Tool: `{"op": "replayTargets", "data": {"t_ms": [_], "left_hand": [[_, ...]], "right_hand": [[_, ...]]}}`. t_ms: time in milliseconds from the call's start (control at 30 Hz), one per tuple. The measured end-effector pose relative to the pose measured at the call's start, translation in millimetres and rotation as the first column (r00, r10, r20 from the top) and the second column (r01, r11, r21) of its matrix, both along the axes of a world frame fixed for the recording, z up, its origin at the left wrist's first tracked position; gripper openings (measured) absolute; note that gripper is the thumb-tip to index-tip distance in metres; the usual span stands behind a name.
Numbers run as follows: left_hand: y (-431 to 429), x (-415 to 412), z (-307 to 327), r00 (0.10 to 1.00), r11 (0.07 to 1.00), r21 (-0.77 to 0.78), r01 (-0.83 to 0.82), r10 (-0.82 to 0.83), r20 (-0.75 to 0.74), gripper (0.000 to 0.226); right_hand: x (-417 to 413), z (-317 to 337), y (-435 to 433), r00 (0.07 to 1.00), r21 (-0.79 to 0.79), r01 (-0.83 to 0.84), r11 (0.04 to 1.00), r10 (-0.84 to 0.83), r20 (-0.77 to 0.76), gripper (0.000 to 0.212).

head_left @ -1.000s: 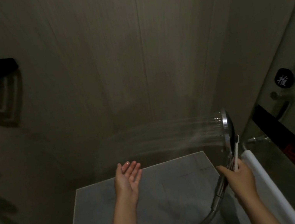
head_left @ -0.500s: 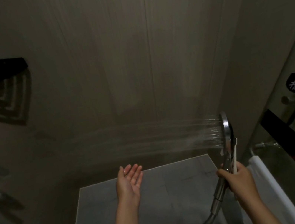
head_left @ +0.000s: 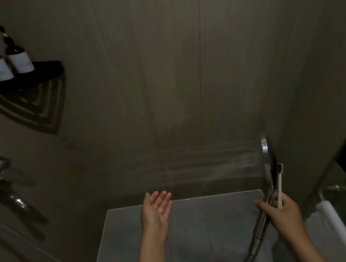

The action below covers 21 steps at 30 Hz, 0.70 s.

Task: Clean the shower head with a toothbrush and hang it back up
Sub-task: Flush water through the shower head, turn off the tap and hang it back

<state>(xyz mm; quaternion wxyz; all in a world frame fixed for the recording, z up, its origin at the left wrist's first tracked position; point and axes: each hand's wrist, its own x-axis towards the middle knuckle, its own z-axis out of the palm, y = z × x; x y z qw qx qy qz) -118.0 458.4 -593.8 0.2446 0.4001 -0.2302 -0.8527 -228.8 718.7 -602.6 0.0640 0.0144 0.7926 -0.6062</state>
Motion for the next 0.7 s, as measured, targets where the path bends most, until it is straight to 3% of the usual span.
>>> {"op": "replayTargets", "data": {"t_ms": [367,700], "left_hand": [[-28.3,-1.7,17.8,0.992,0.989,-0.082,-0.122,0.125,0.035,0.036],[-95.4,17.6,18.8,0.957,0.950,-0.131,-0.283,0.289,0.028,0.042]], "right_hand": [[-27.2,9.3,-48.7,0.988,-0.028,-0.156,0.987,0.157,0.007,0.022],[-38.2,3.7,-142.9,0.975,-0.027,-0.222,0.975,0.222,-0.010,0.021]]}}
